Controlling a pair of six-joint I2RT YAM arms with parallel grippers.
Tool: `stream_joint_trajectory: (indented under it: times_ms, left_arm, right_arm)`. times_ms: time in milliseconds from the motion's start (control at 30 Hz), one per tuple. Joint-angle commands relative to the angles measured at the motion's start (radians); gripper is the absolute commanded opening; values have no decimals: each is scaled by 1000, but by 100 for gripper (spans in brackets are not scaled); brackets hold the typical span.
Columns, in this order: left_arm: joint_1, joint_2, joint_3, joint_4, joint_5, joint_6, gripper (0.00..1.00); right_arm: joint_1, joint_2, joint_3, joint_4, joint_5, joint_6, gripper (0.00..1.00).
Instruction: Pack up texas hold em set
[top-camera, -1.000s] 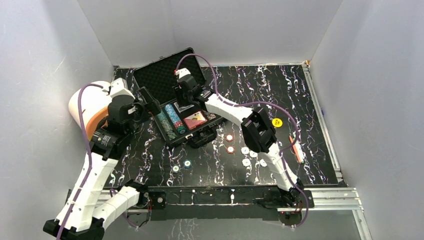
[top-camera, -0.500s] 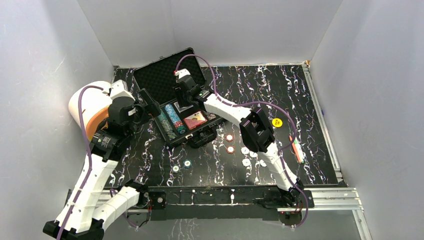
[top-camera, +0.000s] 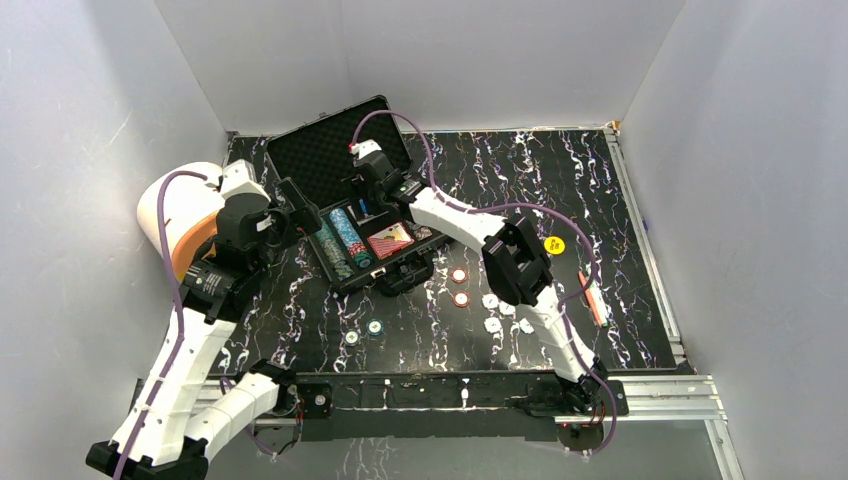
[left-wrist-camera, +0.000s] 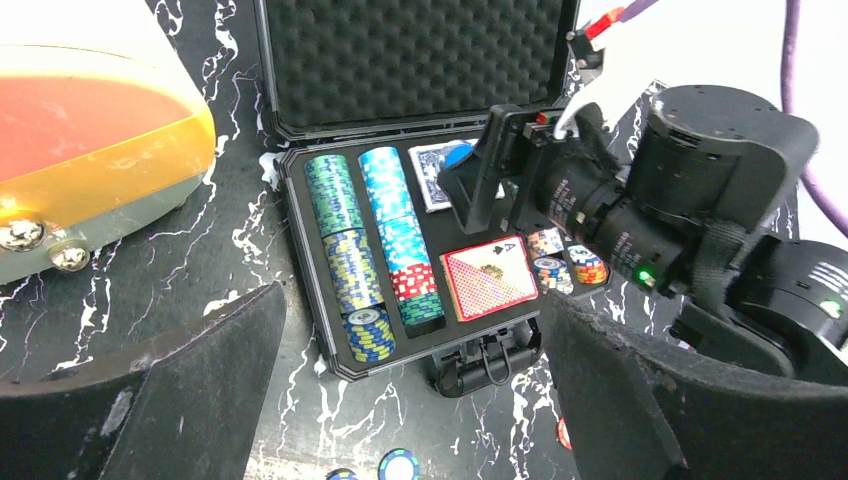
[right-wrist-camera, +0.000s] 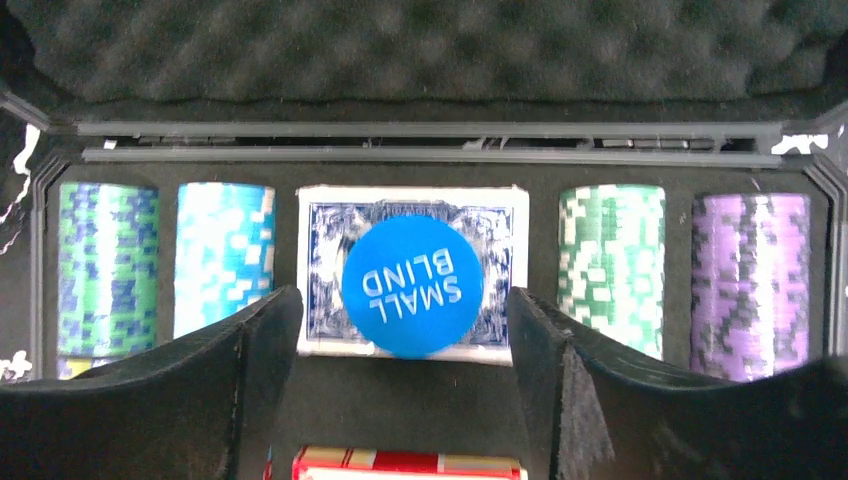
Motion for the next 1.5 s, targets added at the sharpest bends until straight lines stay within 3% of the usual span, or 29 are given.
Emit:
stream_joint_trajectory:
  times_ms: [0,167,367,533,667,833,1033,1267,1467]
  left_arm:
    - [-2,-5,22,-2,-5,31,98]
    - [-2,5,29,17,89,76,98]
    - [-2,4,16,56,223,112,98]
    - [-2,5,-26,135,354,116,98]
    - [-2,19,-36,156,366,110,98]
    - [-2,33,-43,171,357,96,98]
    - [-2,59,-30,175,345,108,98]
    - [-2,69,-7,159,292,139,98]
    - [-2,67,-11,158,283,141,98]
  right_arm:
    - [3,-210,-79,71,-28,15,83]
    - [-36,-396,-300,137,-28,20,85]
    - [-116,-660,-645,103,151,56,85]
    - [-252,-828,-924,60,217,155,85]
    - [-352,-908,-1065,24,193,196,81]
    - [-462,-943,-1185,32,160,188,83]
    - [-605,-858,-1256,135,114,117,95]
    - [-638,-755,-1242,214,-76,32,96]
    - [-637,-710,-1202,143,-160,8,94]
